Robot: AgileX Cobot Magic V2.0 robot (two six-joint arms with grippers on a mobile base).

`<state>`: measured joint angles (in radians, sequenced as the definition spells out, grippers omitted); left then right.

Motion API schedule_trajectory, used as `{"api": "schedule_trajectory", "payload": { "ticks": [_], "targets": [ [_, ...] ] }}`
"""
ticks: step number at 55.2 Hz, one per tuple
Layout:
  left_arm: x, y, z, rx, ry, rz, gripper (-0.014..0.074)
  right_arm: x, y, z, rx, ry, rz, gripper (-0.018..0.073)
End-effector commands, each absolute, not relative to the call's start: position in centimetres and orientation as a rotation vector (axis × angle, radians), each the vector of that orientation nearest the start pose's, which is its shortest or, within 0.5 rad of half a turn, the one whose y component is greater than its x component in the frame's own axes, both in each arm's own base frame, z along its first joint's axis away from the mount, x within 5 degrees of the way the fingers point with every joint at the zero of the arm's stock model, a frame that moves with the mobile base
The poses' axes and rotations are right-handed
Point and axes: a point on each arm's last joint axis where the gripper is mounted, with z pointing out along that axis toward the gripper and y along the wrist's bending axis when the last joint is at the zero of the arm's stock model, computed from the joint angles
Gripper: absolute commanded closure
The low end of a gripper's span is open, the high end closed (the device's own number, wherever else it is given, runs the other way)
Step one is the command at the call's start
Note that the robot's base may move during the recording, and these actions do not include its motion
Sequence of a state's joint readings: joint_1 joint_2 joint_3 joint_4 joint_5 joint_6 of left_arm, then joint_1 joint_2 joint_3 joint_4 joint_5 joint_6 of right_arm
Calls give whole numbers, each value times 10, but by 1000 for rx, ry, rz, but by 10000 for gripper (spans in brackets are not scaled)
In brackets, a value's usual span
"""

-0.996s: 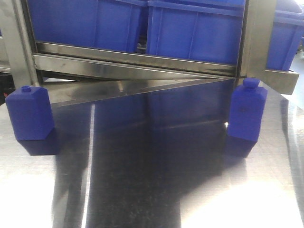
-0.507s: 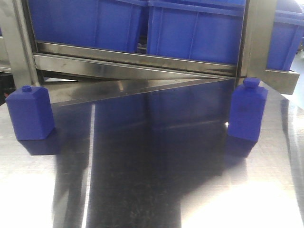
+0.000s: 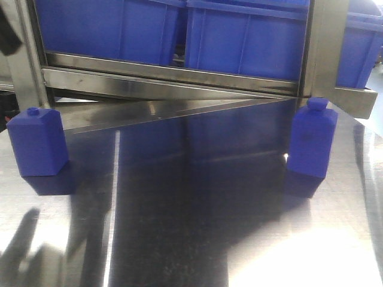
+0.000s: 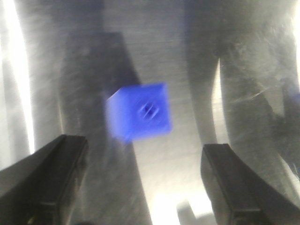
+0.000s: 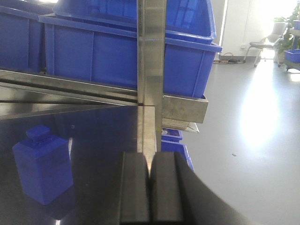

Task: Pick and sort blue part to right shelf
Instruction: 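Close the left gripper on the blue part and lift it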

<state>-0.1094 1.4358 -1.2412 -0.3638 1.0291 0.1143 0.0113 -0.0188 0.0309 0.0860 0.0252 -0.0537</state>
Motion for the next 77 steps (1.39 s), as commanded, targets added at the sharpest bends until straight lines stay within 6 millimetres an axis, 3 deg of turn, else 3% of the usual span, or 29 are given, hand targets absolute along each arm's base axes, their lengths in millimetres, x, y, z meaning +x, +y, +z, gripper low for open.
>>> {"api": "schedule_trajectory", "payload": {
  "ticks": [1, 17, 37, 49, 66, 77],
  "targets": [
    [296, -72, 338, 117, 2632, -482, 47, 54, 0, 213, 17, 1414, 30, 501],
    [321, -93, 309, 67, 2729, -389, 47, 54, 0, 213, 17, 1414, 30, 501],
    [341, -95, 268, 71, 2844, -326, 47, 54, 0, 213, 17, 1414, 30, 501],
    [344, -96, 258, 70, 2876, -320, 85, 54, 0, 213, 17, 1414, 30, 501],
    [342, -96, 253, 76, 2935, -313, 253, 54, 0, 213, 17, 1414, 30, 501],
    [343, -97, 257, 83, 2930, -315, 260, 54, 0, 213, 17, 1414, 30, 501]
  ]
}}
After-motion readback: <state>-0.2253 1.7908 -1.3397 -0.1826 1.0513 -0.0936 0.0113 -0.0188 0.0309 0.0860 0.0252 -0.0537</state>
